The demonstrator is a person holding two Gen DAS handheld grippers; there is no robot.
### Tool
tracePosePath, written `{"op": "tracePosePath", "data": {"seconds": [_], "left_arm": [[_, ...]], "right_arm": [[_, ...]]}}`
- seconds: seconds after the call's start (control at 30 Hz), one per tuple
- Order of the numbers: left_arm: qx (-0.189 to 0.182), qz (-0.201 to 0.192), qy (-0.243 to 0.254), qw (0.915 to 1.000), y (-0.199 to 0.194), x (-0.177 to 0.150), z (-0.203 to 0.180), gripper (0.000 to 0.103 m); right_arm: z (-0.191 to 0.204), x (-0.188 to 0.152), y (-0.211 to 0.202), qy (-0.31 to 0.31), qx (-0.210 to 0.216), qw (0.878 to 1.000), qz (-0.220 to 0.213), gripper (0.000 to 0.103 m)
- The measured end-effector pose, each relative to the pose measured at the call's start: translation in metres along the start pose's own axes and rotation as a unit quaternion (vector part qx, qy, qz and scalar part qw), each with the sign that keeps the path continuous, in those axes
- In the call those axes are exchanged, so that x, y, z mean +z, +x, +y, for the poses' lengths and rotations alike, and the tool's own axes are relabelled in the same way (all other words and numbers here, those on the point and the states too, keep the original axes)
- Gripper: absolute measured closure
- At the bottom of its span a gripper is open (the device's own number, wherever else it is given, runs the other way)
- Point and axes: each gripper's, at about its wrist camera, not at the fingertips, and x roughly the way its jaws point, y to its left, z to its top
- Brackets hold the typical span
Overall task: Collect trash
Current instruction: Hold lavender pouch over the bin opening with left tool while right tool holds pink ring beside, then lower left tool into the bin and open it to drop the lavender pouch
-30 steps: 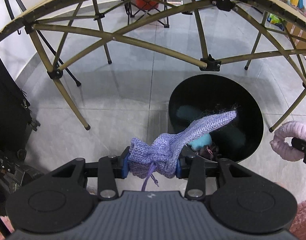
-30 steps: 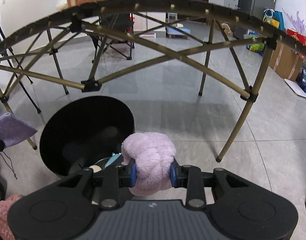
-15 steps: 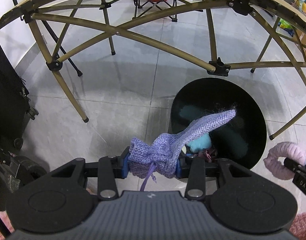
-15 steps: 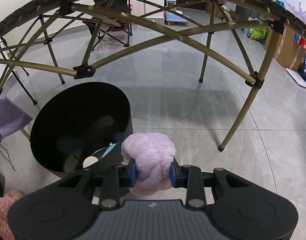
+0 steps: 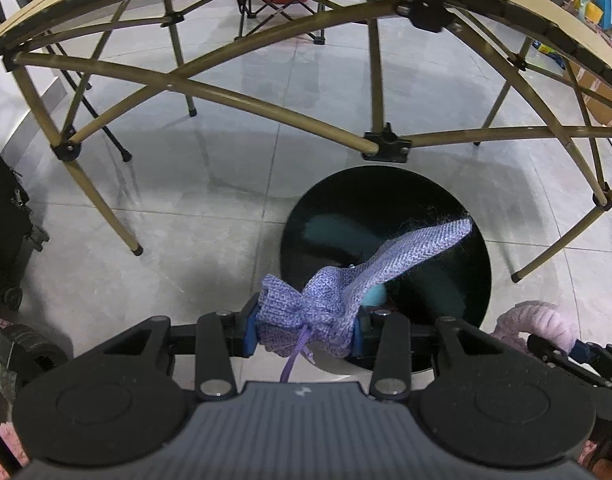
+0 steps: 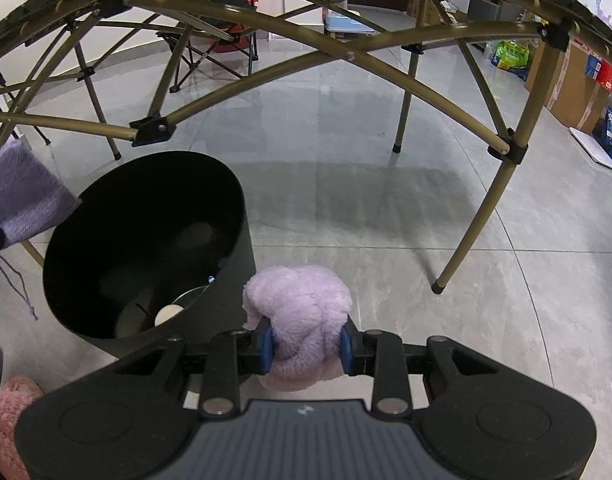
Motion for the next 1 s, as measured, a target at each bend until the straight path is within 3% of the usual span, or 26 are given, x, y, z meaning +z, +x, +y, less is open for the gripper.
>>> {"op": "tracePosePath", "data": {"seconds": [1.0], "left_arm": [[-0.021, 0.046, 0.006, 0.9987, 0.045, 0.023, -0.069, 0.062]], "right_arm": [[-0.023, 0.000, 0.016, 0.022, -0.021, 1.000, 0.009, 0.073]]}}
